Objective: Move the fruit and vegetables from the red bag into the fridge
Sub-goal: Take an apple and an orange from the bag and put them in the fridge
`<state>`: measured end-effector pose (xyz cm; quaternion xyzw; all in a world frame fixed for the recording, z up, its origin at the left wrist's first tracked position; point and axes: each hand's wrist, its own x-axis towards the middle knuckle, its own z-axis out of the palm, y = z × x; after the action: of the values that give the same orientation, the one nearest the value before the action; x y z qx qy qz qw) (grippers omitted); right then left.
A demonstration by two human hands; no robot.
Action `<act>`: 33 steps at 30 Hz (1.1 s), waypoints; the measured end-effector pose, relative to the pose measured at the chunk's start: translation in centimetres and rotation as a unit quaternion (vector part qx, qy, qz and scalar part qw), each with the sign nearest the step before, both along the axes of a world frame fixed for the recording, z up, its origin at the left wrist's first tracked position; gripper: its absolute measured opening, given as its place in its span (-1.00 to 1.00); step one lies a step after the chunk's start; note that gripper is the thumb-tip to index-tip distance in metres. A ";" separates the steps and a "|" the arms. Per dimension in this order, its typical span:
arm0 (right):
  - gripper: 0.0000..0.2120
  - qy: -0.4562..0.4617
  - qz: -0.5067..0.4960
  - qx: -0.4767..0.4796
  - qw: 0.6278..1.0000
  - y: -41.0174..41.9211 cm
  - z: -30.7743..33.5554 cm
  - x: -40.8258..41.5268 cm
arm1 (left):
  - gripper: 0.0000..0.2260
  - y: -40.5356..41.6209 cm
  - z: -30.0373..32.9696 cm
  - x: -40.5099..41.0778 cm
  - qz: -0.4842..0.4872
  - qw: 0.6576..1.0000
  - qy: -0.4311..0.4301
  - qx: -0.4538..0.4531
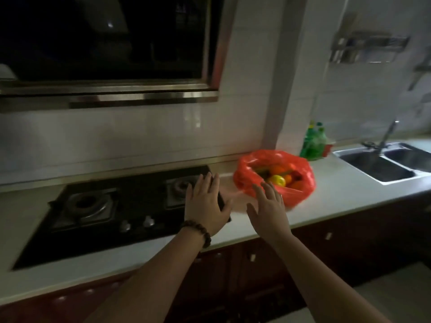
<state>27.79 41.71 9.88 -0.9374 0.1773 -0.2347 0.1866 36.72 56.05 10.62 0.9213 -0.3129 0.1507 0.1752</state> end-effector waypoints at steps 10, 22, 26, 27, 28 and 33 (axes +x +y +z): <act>-0.45 0.042 -0.070 0.008 0.997 -13.8 -2.8 -5.7 | -0.33 -15.3 -3.3 -3.1 -0.058 0.997 0.042 0.009; -0.45 0.079 -0.094 0.059 0.991 -24.8 -6.5 -3.6 | -0.38 -25.1 -7.1 2.5 -0.071 0.996 0.061 0.010; -0.47 0.097 -0.093 0.055 0.989 -29.5 -7.5 -0.4 | -0.38 -29.7 -9.0 5.9 -0.070 0.994 0.088 -0.016; -0.48 0.103 -0.089 0.051 0.989 -30.7 -7.8 0.7 | -0.39 -31.0 -9.5 6.9 -0.069 0.992 0.097 -0.028; -0.49 0.113 -0.080 0.044 0.989 -31.9 -8.1 1.9 | -0.39 -32.2 -10.0 8.0 -0.067 0.991 0.108 -0.039; -0.56 0.177 -0.026 0.039 0.983 -36.8 -9.6 8.0 | -0.40 -38.1 -12.2 12.9 -0.051 0.985 0.155 -0.055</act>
<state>35.80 4.89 0.32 -0.9513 0.2404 -0.0626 0.1826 49.65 17.94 -1.62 0.9054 -0.3196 0.0142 0.2791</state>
